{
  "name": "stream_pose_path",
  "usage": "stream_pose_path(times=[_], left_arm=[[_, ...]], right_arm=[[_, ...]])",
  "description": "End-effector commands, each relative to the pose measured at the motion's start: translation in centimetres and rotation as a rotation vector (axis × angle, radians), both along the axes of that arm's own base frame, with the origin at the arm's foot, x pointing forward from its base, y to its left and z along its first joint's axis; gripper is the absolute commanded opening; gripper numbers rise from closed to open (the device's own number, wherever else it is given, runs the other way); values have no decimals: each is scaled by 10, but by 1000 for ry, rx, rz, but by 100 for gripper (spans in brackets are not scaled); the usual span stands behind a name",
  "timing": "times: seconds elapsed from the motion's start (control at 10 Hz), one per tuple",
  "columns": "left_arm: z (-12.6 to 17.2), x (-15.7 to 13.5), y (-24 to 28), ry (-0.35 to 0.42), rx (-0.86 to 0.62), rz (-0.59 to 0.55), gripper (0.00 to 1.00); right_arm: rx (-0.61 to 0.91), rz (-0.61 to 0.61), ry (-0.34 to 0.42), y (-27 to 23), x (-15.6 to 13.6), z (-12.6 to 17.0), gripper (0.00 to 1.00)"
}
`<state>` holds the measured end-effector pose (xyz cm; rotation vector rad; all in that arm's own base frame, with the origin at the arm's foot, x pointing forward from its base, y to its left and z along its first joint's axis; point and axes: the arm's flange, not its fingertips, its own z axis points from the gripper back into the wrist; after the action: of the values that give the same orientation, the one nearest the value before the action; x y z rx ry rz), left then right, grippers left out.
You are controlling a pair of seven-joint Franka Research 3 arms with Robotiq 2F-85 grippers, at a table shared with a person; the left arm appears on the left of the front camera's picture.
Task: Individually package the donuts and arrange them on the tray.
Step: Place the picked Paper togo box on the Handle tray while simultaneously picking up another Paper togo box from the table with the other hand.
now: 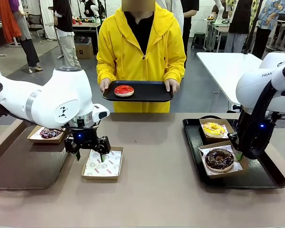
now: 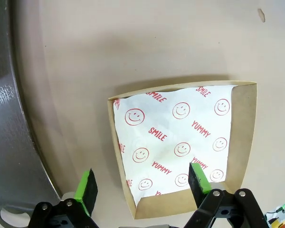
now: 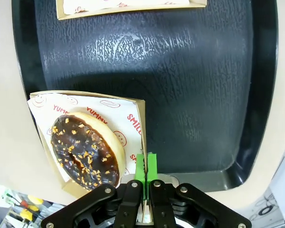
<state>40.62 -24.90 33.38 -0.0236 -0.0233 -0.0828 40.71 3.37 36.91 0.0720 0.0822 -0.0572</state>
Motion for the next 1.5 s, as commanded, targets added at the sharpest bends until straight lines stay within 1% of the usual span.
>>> stream_pose_path(times=[0.0,0.2,0.6,1.1,1.2,1.3,1.4], left_arm=[[-2,1,2,-34,13,43,100],[-4,3,6,-34,14,48,100],[-11,4,12,-27,-2,49,100],[-14,4,15,-19,-20,37,100],[-14,5,15,-17,-24,33,41],[-14,5,15,-15,-25,31,41],[-13,5,15,-16,-27,30,0]], right_arm=[[47,10,-24,-5,1,-8,1],[58,14,-29,-8,4,-11,1],[48,7,-9,-6,10,-25,1],[39,15,-4,-3,10,-29,1],[39,10,1,-3,10,-29,55],[41,9,2,-3,10,-28,58],[44,9,1,-3,10,-29,100]])
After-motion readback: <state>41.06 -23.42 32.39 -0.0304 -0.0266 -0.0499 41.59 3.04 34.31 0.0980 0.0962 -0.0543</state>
